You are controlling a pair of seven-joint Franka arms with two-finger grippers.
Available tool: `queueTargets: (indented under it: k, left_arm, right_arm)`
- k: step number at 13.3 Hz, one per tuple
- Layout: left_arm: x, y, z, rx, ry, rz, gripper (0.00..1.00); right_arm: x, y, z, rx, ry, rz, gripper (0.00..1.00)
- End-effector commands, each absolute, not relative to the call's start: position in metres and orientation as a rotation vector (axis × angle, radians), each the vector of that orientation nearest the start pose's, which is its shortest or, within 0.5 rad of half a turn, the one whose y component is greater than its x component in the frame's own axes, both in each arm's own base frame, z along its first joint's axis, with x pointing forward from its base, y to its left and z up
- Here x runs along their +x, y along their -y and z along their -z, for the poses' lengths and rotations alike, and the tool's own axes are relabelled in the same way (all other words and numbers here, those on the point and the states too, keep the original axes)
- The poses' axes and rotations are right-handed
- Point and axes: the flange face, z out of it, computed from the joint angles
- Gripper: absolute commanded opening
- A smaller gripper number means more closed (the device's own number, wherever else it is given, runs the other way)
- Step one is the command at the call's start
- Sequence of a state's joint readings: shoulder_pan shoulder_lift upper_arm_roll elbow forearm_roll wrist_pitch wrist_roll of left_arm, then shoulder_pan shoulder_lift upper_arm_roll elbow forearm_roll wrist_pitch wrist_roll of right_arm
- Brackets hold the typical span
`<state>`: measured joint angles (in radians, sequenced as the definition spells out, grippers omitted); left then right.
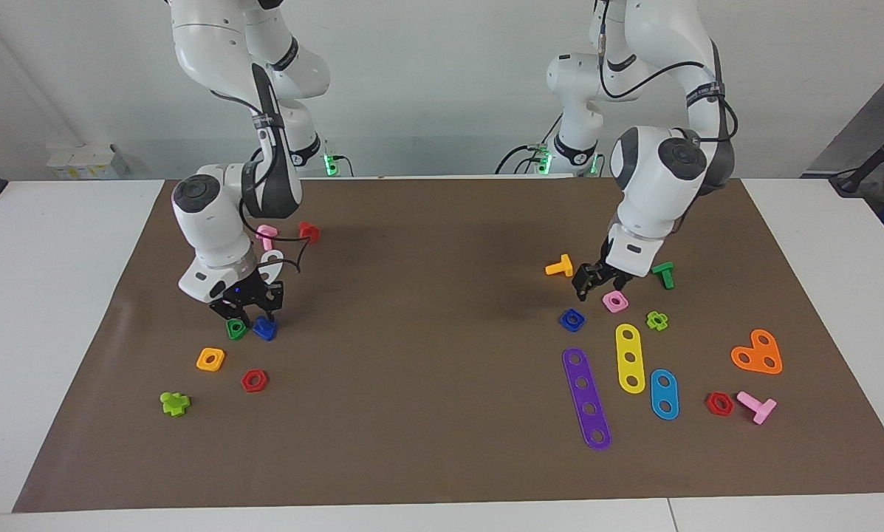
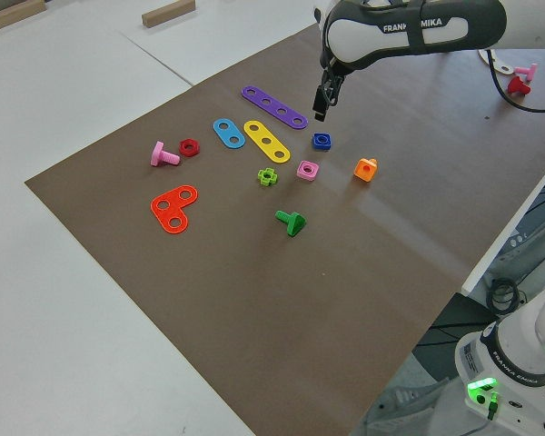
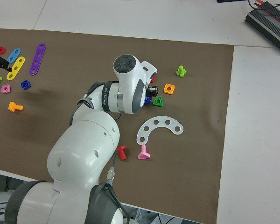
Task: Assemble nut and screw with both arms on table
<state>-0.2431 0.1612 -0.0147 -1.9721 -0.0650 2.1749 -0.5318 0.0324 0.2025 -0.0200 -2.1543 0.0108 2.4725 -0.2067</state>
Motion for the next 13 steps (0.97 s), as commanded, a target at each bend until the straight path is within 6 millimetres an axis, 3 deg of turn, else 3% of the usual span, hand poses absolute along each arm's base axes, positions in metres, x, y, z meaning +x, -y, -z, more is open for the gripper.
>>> queueTargets:
  k: [1,3,4,7,10,13]
  left_arm:
    - [0.575,0.162,-0.365,-3.139,0.678,0.008,0.89]
    - [0.566,0.164,-0.344,-3.106,0.724,-0.037,0.86]
    - [0.564,0.165,-0.337,-3.094,0.763,-0.04,0.84]
    - [0.567,0.167,-0.319,-3.061,0.894,-0.02,0.81]
    - [0.565,0.173,-0.311,-3.059,0.887,-0.028,0.8]
    - [0.567,0.173,-0.309,-3.065,0.89,-0.009,0.8]
  right_arm:
    - [0.573,-0.007,-0.313,-3.096,0.34,0.206,0.51]
    - [0.572,-0.007,-0.311,-3.093,0.38,0.202,0.51]
    - [0.572,-0.007,-0.31,-3.093,0.383,0.2,0.46]
    - [0.576,-0.007,-0.308,-3.095,0.377,0.247,0.43]
    - [0.573,-0.007,-0.305,-3.095,0.381,0.235,0.37]
    - [0.572,-0.007,-0.305,-3.094,0.388,0.23,0.22]
